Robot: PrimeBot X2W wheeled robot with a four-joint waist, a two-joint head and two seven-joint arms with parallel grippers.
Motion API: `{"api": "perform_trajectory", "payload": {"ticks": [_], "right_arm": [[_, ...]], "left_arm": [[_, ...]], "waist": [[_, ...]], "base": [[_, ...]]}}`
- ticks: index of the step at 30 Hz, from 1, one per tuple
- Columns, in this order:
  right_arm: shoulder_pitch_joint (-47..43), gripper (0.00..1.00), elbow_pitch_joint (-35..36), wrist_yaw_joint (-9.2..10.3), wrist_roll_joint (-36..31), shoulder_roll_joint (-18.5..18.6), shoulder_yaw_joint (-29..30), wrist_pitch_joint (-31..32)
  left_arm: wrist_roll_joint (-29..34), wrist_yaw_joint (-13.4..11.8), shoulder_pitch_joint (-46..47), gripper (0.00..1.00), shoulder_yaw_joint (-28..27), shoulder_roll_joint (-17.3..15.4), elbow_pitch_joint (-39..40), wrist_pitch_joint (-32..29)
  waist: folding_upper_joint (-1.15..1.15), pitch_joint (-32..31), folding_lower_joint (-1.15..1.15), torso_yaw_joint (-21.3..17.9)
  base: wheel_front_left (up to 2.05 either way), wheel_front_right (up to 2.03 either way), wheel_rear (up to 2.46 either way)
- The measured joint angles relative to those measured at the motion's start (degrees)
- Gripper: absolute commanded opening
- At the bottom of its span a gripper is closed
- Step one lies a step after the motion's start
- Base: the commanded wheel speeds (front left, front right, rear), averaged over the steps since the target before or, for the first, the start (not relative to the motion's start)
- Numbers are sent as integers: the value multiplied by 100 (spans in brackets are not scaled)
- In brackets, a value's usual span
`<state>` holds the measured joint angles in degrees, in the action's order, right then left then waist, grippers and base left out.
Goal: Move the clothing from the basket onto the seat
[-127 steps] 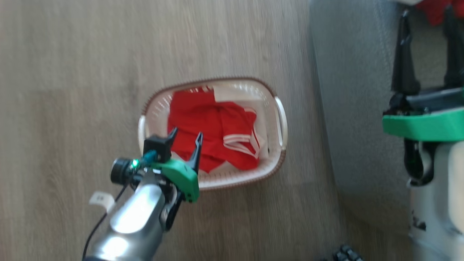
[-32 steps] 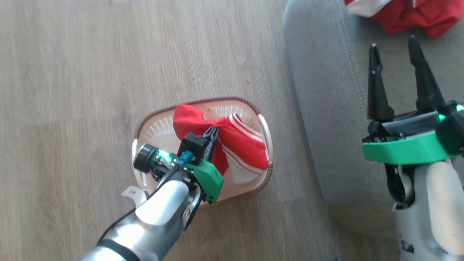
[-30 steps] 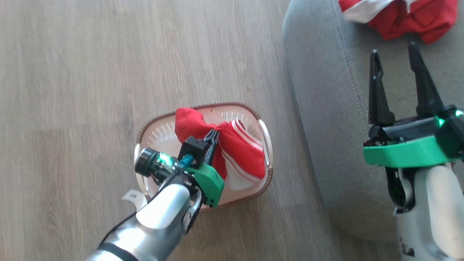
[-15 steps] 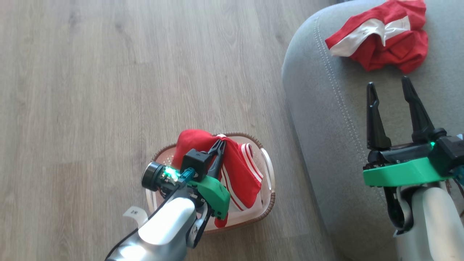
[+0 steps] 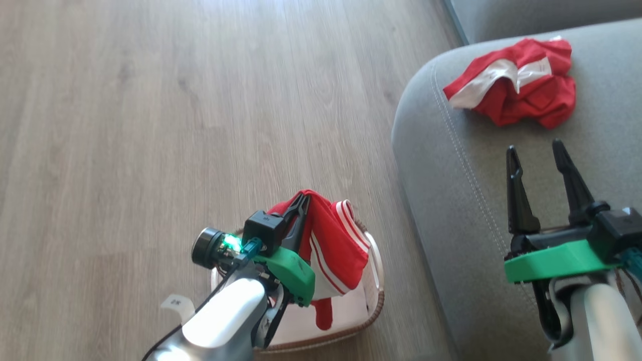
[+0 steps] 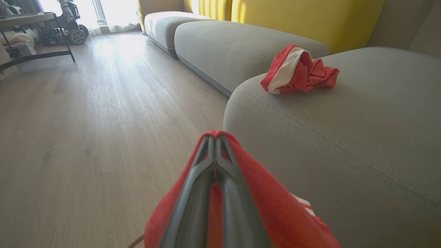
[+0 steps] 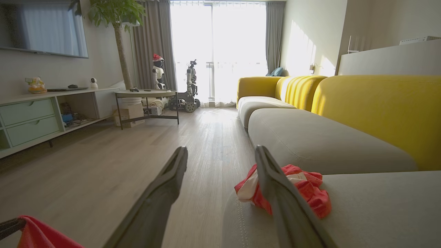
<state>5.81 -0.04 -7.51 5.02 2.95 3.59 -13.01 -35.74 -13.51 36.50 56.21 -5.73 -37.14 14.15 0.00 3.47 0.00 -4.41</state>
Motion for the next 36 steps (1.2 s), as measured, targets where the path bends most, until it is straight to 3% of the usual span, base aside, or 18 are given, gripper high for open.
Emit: {"api": "perform_trajectory", "payload": {"ticks": [17, 28, 36], "right_arm": [[-313, 100, -332, 0, 26, -4, -134, 101], [-309, 100, -889, 0, 9, -4, -532, 152], [-44, 100, -1720, 0, -174, -3, -1410, 143]], "left_arm": [[-154, 299, 781, 0, -13, -425, 825, -1207], [-207, 471, 1454, 0, -13, -328, 1027, -1564], [-212, 500, 1797, 0, -14, -51, 1004, -1557]], "waist": [[0, -605, 0, 290], [0, -714, 0, 414], [0, -733, 0, 492]], "base": [[0, 0, 0], [0, 0, 0], [0, 0, 0]]}}
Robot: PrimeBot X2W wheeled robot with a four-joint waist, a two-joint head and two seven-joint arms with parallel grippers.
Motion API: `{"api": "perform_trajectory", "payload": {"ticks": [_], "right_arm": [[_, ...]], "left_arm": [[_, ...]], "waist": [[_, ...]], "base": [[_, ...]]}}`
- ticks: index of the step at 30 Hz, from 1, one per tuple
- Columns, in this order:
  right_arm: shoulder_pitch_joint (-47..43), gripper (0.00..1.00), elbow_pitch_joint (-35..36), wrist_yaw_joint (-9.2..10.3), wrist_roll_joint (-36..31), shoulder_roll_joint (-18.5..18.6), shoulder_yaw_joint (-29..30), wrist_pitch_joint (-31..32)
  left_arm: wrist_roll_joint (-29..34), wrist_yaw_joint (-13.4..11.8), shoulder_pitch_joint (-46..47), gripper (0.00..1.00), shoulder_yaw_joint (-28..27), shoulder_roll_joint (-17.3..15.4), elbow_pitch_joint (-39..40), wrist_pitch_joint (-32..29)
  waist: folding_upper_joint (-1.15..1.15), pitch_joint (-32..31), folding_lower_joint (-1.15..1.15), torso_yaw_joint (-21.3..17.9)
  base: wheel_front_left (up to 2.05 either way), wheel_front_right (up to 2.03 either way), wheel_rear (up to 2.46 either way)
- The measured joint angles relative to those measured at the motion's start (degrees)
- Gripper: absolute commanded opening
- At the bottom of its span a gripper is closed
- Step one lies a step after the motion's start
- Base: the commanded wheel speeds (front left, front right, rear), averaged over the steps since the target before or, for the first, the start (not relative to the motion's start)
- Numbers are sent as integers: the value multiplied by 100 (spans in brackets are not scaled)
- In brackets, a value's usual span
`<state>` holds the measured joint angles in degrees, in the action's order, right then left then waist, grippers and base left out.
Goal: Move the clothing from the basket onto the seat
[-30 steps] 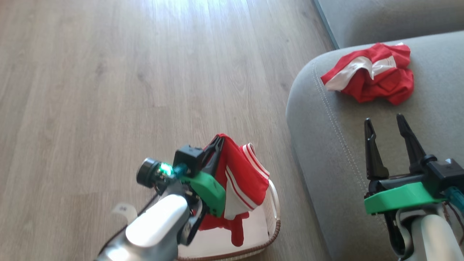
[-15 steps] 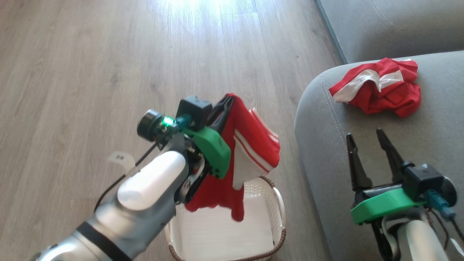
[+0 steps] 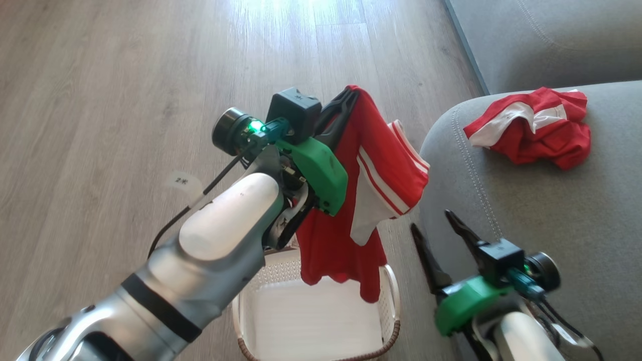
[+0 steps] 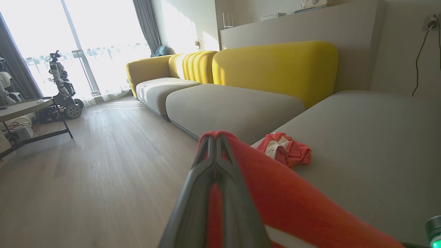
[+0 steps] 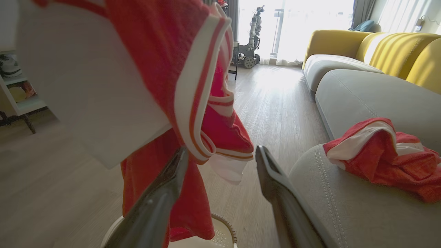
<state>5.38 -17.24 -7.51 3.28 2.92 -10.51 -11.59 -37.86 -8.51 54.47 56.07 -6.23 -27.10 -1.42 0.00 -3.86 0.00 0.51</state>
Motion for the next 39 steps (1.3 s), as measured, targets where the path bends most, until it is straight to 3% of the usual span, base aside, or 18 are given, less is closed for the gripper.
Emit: {"api": "perform_trajectory", "payload": {"ticks": [8, 17, 18, 19, 20, 21, 32, 33, 34, 35, 36, 37, 39], "right_arm": [[790, 100, -747, 0, -218, 60, -867, -158], [1650, 100, -1460, 0, 176, 114, -1659, -264], [1720, 77, -1485, 0, 238, 114, -1703, -264], [1778, 45, -1483, 0, 287, 114, -1736, -265], [1815, 30, -1475, 0, 334, 113, -1749, -272], [1844, 0, -1475, 0, 369, 113, -1764, -282], [1864, 0, -1135, 0, 588, 234, -1722, -288], [1864, 0, -1087, 0, 588, 285, -1682, -288], [1864, 0, -1042, 0, 588, 321, -1628, -288], [1866, 0, -993, 0, 588, 346, -1568, -288], [1866, 0, -933, 0, 588, 376, -1522, -288], [1866, 0, -867, 0, 588, 403, -1480, -288], [1874, 0, -740, 0, 587, 441, -1359, -288]], "left_arm": [[-7, -1, 5, 0, 19, 64, 19, 5], [-66, 0, 2, 0, 37, 60, 22, 10], [-93, 0, 2, 0, 36, 57, 20, 13], [-100, 0, -1, 0, 36, 53, 13, 38], [-101, 0, -2, 0, 36, 48, 9, 53], [-101, 0, -4, 0, 36, 42, -4, 58], [-242, 0, -224, 0, -13, -15, -369, 376], [-250, 0, -247, 5, -22, -16, -399, 416], [-250, -1, -269, 37, -38, -15, -426, 468], [-250, -3, -277, 53, -48, -14, -466, 514], [-250, -7, -277, 88, -58, -13, -501, 542], [-252, -7, -277, 100, -71, -11, -521, 587], [-252, -7, -277, 100, -98, -1, -539, 643]], "waist": [[0, -17, 0, 53], [0, -35, 0, 146], [0, -39, 0, 153], [0, -42, 0, 161], [0, -44, 0, 166], [0, -46, 0, 169], [0, -53, 0, 35], [0, -51, 0, 8], [0, -47, 0, -19], [0, -43, 0, -47], [0, -39, 0, -79], [0, -33, 0, -113], [0, -18, 0, -182]], "base": [[0, 0, 0], [0, 0, 0], [0, 0, 0], [0, 0, 0], [0, 0, 0], [0, 0, 0], [0, 0, 0], [0, 0, 0], [0, 0, 0], [0, 0, 0], [0, 0, 0], [0, 0, 0], [0, 0, 0]]}}
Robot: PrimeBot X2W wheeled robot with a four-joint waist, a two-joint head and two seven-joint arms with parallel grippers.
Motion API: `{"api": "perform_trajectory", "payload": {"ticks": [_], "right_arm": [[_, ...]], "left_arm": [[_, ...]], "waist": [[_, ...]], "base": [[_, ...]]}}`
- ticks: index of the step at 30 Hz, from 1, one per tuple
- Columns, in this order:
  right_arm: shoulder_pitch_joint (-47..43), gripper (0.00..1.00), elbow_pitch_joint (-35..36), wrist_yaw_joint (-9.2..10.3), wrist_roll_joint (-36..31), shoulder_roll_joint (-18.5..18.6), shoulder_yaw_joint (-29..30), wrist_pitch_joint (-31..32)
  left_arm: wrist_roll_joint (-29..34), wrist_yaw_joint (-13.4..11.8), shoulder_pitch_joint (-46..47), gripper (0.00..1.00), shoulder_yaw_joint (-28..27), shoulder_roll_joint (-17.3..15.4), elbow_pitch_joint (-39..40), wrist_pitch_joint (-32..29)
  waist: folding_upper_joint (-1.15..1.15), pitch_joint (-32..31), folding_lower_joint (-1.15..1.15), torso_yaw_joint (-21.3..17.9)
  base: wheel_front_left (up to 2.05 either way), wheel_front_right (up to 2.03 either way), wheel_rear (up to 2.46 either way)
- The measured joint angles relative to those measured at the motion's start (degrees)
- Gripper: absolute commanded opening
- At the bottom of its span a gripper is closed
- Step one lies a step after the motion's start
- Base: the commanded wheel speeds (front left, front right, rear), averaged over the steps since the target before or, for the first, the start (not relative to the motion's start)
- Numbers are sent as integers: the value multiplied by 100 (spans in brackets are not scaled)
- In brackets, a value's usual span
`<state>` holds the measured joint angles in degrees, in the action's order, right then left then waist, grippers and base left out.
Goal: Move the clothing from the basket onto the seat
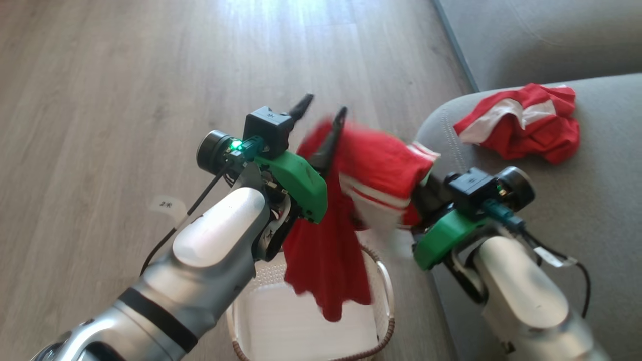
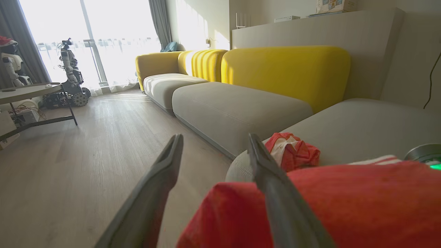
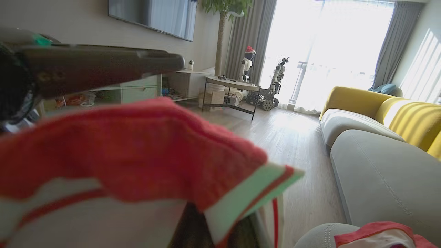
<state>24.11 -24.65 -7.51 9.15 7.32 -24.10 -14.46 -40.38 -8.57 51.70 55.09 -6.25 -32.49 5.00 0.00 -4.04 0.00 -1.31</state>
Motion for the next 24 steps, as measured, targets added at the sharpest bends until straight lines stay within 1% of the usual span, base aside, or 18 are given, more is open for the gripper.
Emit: {"api": "perform_trajectory", "payload": {"ticks": [5, 11, 14, 20, 24], "right_arm": [[83, 0, 212, 0, -25, 120, 232, 0], [314, 0, 347, 0, -59, 422, 463, 0], [401, 0, 439, 0, -60, 581, 566, 3], [608, 0, 647, 0, -102, 879, 747, 198], [705, 0, 789, 0, -102, 964, 821, 324]], "left_arm": [[-33, 23, -4, 100, 0, 14, -77, 73], [-93, 51, -134, 100, 7, 33, -130, 175], [-114, 56, -242, 100, 25, 36, -151, 226], [-141, 57, -394, 100, 97, 44, -171, 392], [-141, 60, -484, 100, 133, 46, -189, 476]], "waist": [[0, 49, 0, -197], [0, 116, 0, -493], [0, 151, 0, -674], [0, 251, 0, -1087], [0, 339, 0, -1375]], "base": [[0, 0, 0], [0, 0, 0], [0, 0, 0], [0, 0, 0], [0, 0, 0]]}}
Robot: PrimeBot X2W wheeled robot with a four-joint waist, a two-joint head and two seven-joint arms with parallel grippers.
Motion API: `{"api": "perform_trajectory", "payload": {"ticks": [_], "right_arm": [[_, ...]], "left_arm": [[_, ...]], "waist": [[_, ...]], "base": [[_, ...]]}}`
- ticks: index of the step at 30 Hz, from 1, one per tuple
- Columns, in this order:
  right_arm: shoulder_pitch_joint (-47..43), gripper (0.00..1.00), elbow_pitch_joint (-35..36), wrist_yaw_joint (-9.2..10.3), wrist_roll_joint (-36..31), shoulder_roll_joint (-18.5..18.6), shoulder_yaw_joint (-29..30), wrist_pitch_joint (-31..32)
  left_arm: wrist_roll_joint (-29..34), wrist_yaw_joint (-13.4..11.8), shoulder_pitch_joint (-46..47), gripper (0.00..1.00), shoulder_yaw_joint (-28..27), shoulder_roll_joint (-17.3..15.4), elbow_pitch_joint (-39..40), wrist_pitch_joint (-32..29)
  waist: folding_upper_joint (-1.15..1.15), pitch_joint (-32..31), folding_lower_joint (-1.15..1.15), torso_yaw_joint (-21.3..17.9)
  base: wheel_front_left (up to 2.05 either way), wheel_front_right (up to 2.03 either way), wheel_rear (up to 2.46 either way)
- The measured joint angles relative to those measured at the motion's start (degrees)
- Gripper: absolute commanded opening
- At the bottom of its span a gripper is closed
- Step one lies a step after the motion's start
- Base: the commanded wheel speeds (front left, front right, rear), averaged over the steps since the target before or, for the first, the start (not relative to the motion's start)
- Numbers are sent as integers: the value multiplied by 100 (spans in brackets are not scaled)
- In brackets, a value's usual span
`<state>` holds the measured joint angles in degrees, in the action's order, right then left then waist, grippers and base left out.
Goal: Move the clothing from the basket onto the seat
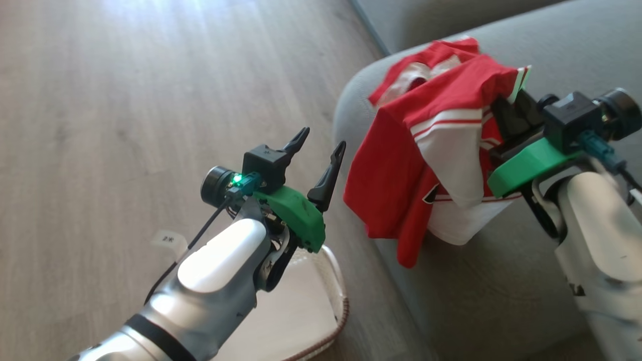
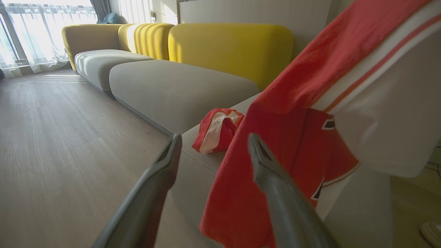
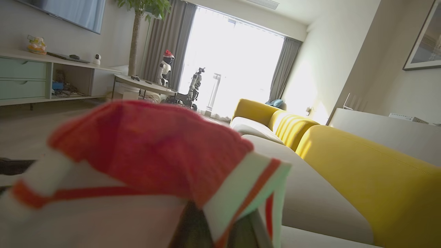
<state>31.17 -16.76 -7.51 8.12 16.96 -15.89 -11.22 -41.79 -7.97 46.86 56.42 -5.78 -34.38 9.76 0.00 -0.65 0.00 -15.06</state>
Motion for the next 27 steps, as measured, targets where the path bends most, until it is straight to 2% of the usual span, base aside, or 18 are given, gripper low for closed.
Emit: {"api": "perform_trajectory", "payload": {"ticks": [6, 16, 21, 27], "right_arm": [[12, 0, 92, 0, 0, 88, 131, 166], [126, 0, 91, 0, 1, 100, 275, 356], [822, 0, -253, -1, 91, 215, 130, 470], [2363, 0, -950, -1, 110, 845, 264, 690]], "left_arm": [[0, 41, -12, 100, 25, 4, -4, 65], [10, 38, -14, 100, 114, 31, 24, 124], [68, 36, -9, 100, 188, 49, 98, 152], [170, -20, 19, 100, 293, 57, 308, 160]], "waist": [[0, 148, 0, -366], [0, 437, 0, -546], [0, 595, 0, -408], [0, 857, 0, -33]], "base": [[0, 0, 0], [0, 0, 0], [0, 0, 0], [0, 0, 0]]}}
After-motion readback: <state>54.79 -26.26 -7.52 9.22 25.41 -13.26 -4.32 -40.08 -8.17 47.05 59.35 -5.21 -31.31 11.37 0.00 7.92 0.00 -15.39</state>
